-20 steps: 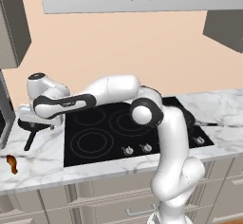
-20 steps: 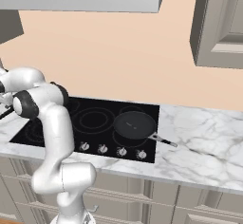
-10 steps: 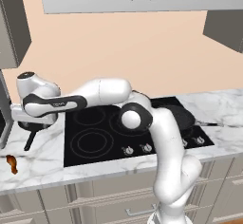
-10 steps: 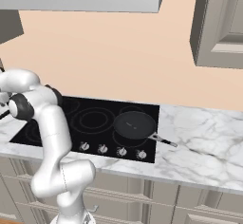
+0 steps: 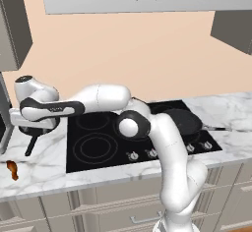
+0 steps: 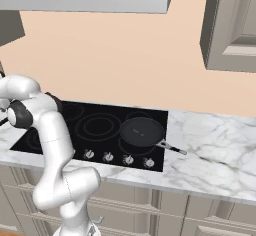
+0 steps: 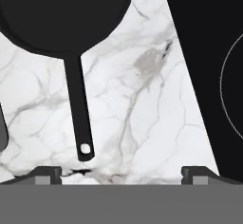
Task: Place both pans onto different burners. Then place the tomato and the chicken drumstick on different pans.
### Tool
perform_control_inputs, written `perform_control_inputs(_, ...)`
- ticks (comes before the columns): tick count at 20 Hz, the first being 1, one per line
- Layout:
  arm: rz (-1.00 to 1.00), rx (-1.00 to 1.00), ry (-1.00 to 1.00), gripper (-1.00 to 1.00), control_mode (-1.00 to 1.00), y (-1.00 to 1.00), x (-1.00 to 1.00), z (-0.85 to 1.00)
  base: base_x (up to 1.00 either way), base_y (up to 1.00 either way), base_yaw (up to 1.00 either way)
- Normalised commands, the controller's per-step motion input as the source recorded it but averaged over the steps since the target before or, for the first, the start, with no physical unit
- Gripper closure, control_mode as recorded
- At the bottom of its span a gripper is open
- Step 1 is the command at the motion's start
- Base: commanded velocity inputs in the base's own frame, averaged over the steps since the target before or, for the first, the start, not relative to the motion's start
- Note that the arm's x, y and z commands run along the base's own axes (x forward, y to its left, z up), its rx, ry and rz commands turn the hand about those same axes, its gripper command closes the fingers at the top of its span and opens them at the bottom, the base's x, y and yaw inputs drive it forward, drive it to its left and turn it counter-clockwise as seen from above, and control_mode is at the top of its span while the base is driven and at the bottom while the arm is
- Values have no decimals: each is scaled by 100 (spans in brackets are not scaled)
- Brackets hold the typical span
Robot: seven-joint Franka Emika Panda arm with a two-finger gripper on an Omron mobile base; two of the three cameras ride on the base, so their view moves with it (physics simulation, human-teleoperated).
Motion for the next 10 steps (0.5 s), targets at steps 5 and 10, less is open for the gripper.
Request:
perform_control_inputs(5,0,0,0,-100,-100,4,2,-19,0,0,0)
perform_control_inputs(10,0,0,0,-100,-100,4,2,-18,0,0,0)
